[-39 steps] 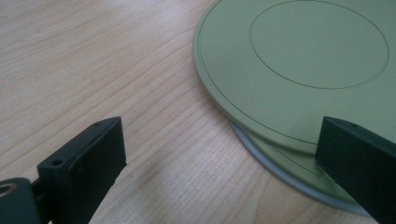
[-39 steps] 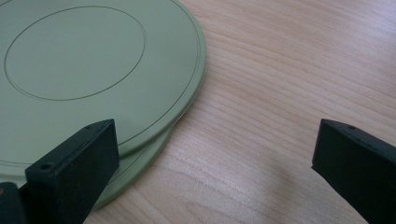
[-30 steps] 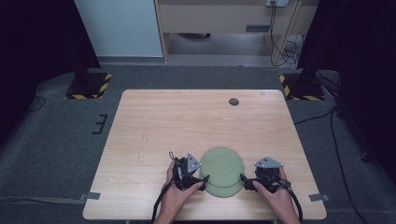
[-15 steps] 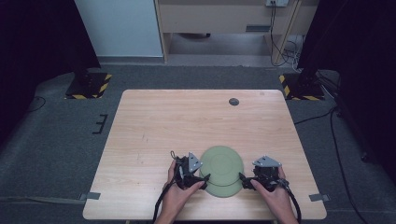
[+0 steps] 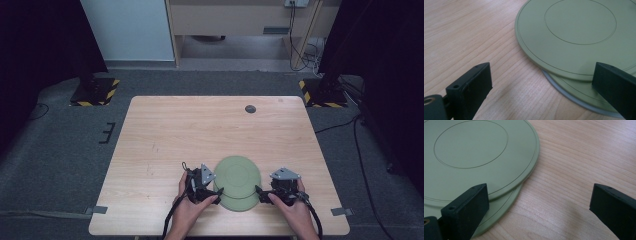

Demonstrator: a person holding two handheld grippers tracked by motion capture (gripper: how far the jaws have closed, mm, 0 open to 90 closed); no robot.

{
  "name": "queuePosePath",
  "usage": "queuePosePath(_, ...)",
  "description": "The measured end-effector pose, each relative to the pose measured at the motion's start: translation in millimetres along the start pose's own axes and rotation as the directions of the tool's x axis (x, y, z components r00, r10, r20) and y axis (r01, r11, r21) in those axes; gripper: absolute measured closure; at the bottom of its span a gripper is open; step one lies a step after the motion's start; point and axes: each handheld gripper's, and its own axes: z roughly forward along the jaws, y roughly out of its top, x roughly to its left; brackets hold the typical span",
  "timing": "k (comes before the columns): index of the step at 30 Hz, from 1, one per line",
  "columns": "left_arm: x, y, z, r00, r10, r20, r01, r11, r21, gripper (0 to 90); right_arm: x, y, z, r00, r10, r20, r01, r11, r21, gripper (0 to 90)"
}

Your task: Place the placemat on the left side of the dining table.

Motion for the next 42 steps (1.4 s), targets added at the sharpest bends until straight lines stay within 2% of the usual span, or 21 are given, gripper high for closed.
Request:
queuePosePath(8,2.8,0.6,1.8,1.0000,0.000,-0.004,0.000,1.0000,-0.010,2.9,0.1,1.8,2.2,0.9999,0.010,0.010,-0.010,0.9999,-0.003,3.6)
queuePosePath(13,2.9,1.1,2.1,1.0000,-0.001,-0.002,0.001,1.0000,-0.006,3.3,1.6,1.6,0.4,0.9998,0.010,-0.015,-0.010,0.9999,-0.004,4.1)
queuePosePath(19,5.6,2.4,4.1,1.0000,-0.006,-0.005,0.006,1.0000,-0.005,2.1,2.2,2.8,2.8,0.9999,0.011,-0.008,-0.011,0.9999,0.002,1.7)
queuePosePath(24,9.0,2.5,4.2,1.0000,0.006,0.004,-0.006,0.9999,-0.014,3.3,2.0,3.5,4.8,0.9999,0.013,-0.002,-0.013,0.9999,-0.003,1.2)
queuePosePath(26,9.6,4.1,1.5,0.9997,-0.010,0.022,0.011,0.9993,-0.036,5.1,2.2,3.5,4.9,0.9999,0.011,-0.003,-0.011,0.9999,-0.004,1.2)
queuePosePath(29,10.3,9.6,-2.2,0.9994,0.007,0.034,-0.005,0.9991,-0.042,5.9,1.5,3.7,5.4,0.9999,0.012,-0.007,-0.012,0.9999,-0.001,0.9)
queuePosePath(31,13.7,13.1,-1.1,0.9986,-0.007,0.052,0.009,0.9993,-0.037,6.0,1.4,4.0,5.9,0.9998,0.020,-0.009,-0.020,0.9998,0.001,0.8)
queuePosePath(32,17.2,15.4,0.7,0.9975,-0.029,0.064,0.031,0.9988,-0.038,6.1,1.3,4.1,6.0,0.9998,0.020,-0.010,-0.020,0.9998,0.003,0.7)
queuePosePath(34,23.2,20.4,6.2,0.9930,-0.060,0.102,0.063,0.9977,-0.024,6.2,1.1,4.4,6.6,0.9998,0.017,-0.010,-0.017,0.9998,0.001,0.7)
queuePosePath(42,29.6,32.2,29.5,0.9870,-0.080,0.139,0.076,0.9965,0.033,6.7,0.9,4.6,7.7,0.9998,0.014,-0.012,-0.014,0.9999,-0.003,0.8)
